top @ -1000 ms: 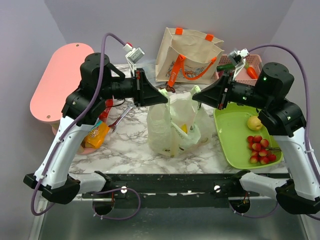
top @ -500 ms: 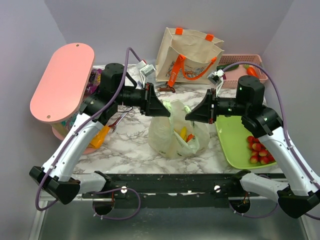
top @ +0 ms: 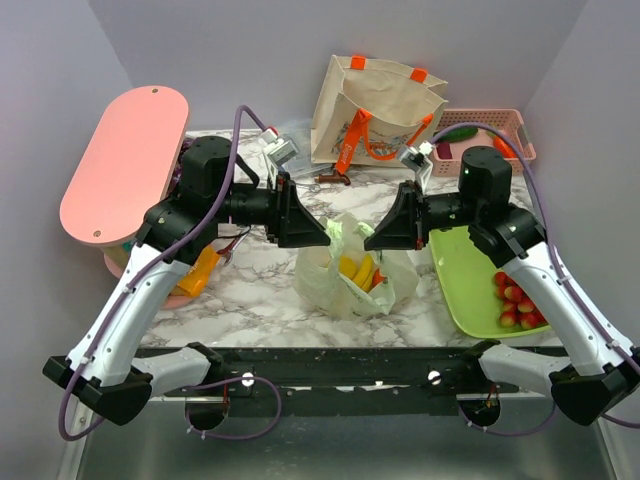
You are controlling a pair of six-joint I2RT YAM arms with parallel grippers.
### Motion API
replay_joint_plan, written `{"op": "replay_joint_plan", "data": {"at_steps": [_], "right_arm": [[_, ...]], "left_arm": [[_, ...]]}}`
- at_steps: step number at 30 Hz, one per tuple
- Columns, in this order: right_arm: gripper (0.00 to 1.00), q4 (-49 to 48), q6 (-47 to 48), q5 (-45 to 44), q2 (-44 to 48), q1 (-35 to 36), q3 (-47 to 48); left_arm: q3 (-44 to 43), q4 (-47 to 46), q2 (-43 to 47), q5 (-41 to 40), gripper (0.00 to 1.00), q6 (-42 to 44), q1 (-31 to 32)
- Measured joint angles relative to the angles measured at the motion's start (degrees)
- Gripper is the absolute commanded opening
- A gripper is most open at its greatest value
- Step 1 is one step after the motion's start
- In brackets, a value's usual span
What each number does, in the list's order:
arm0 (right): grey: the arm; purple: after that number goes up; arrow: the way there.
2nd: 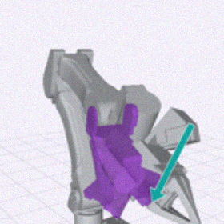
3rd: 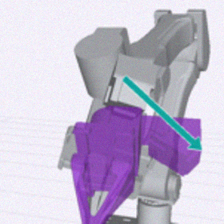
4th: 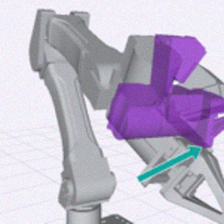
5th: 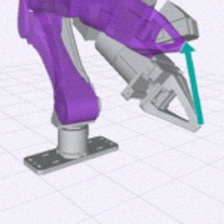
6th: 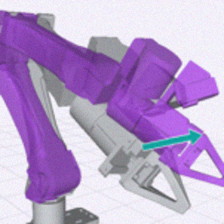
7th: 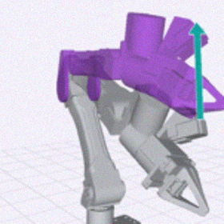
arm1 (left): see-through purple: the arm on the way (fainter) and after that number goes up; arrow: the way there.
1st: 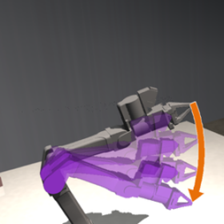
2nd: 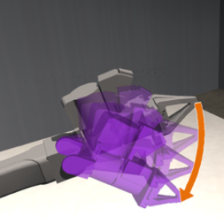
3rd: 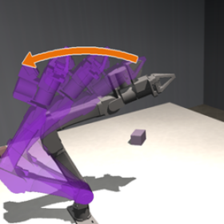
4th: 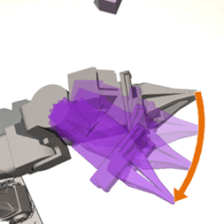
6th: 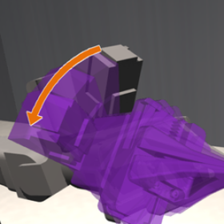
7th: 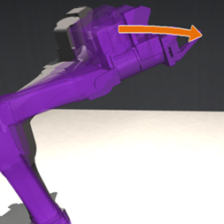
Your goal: Place the food into the grocery bag and tie it
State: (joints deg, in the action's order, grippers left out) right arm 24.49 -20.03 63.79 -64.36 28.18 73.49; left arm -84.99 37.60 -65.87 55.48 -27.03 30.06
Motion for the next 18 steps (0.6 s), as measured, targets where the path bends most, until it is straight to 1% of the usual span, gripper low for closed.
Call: {"op": "replay_joint_plan", "data": {"at_steps": [5, 9, 13, 18], "right_arm": [[0.01, -3.28, -2.32, 3.13, -1.09, 0.00, -2.16], [0.01, -5.05, -3.65, 5.27, -1.36, 0.26, -3.10], [0.01, -6.82, -5.09, 7.30, -1.36, 0.85, -4.07], [0.01, -8.48, -6.56, 8.57, -1.79, 1.44, -4.72]], "left_arm": [[-1.44, 5.40, 0.02, -3.58, 0.43, 2.99, 0.00], [-1.03, 8.70, 1.49, -6.56, 0.41, 4.61, 0.00], [2.51, 9.99, 6.10, -8.74, 0.34, 5.88, 0.00], [6.62, 9.97, 11.02, -9.68, 0.29, 6.27, 0.13]]}}
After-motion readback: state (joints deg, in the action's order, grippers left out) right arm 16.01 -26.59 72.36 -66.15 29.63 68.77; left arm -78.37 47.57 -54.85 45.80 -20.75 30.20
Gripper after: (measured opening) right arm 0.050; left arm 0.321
